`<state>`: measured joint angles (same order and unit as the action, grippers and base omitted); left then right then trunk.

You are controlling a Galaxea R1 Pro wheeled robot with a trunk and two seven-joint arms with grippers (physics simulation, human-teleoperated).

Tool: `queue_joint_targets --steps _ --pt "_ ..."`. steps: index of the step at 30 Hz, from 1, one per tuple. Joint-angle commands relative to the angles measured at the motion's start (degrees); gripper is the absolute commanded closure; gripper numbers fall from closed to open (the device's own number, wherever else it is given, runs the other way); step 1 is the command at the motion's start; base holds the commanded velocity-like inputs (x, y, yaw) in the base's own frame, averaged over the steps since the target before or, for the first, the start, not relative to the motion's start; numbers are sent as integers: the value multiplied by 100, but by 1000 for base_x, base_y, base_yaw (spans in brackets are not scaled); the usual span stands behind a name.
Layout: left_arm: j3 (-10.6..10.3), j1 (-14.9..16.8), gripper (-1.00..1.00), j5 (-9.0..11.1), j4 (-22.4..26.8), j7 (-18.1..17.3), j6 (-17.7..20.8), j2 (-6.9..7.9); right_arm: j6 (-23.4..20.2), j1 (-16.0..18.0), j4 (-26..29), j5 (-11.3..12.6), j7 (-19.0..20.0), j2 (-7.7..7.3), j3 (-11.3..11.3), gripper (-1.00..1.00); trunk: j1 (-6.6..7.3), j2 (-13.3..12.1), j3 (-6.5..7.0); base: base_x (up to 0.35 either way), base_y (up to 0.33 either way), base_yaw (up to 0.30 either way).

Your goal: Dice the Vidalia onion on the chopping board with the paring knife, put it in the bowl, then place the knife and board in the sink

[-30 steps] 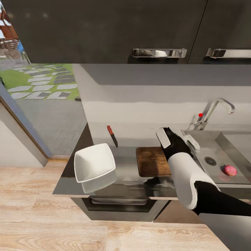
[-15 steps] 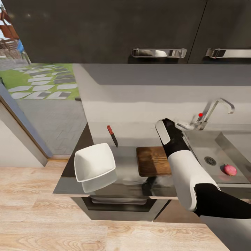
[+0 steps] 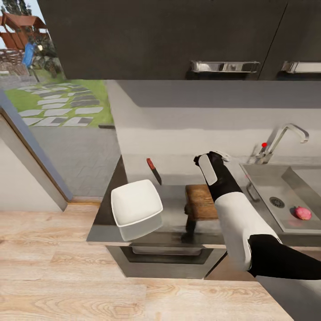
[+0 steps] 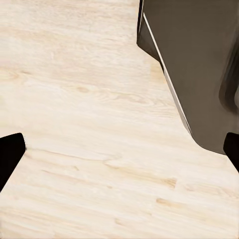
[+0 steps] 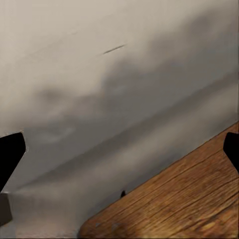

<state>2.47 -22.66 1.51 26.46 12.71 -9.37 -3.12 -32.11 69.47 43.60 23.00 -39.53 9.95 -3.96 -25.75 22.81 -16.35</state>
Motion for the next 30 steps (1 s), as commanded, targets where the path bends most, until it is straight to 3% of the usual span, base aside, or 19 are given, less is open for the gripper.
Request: queue_joint_targets --steps 1,7,11,16,30 --pt "17 0 -100 16 8 -5 -12 -4 -11 5 -2 45 -21 5 -9 -100 -4 11 -10 -6 278 0" --pt "17 -2 -100 16 8 -5 -12 -4 -14 5 -16 18 24 5 -9 -100 -4 11 -10 -2 291 0" --pt "16 -1 -100 16 8 -5 -12 -4 -15 5 -38 -333 40 5 -8 -100 -4 11 -10 0 299 0" --pt "17 -1 -100 16 6 -5 -12 -4 -15 4 -83 -443 83 5 -8 -100 -4 11 -10 0 299 0" --pt "13 -2 -100 16 1 -5 -12 -4 -15 5 -159 -454 204 5 -11 -100 -4 11 -10 9 291 0"
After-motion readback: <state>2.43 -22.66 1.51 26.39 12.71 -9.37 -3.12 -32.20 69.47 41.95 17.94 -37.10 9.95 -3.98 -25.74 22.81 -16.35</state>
